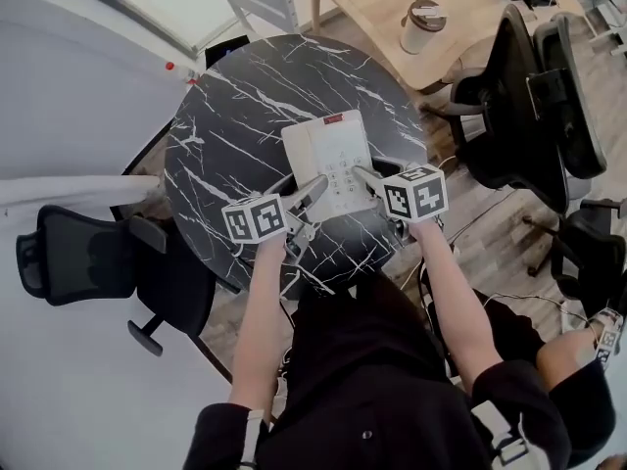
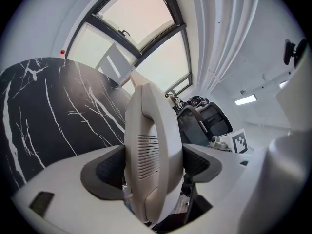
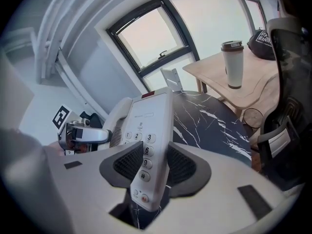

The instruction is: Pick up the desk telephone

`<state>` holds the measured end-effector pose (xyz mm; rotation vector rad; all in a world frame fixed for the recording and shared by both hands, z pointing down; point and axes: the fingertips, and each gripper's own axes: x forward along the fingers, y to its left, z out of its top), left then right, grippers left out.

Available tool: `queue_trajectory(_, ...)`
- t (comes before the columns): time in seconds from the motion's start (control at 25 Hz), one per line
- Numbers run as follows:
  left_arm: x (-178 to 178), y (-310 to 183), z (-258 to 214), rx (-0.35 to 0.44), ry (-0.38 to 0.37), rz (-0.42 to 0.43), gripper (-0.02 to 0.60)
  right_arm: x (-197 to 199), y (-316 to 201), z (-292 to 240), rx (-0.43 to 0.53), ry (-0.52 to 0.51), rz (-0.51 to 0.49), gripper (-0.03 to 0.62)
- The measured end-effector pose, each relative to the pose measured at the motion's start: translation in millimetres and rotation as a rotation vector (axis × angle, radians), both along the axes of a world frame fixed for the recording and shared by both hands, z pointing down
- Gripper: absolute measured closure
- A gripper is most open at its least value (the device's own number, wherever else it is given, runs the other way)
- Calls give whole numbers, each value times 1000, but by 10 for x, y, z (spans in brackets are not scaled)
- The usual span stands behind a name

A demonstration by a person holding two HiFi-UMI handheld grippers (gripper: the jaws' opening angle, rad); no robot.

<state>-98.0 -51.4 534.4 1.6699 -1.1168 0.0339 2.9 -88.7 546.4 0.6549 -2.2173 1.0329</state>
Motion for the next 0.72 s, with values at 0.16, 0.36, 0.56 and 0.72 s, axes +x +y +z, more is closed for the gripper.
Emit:
queue_trajectory(0.16,-20,7,-198,24,-13,-15,204,-27,-2,-183,26,-20,-13,421)
queue_trajectory(0.36,-62,31,-433,54,-24,-35,204,-70,-4,-433,57,-36,-30,421)
queue_trajectory(0.56,-83,-13,-710,105,-45,-55,204,-95,-50,-682,80,-57,-41,422)
queue_trajectory(0.72,-101,-69,-916,142,-56,-62,204,-110,-110,-888,110,-76,-35,422)
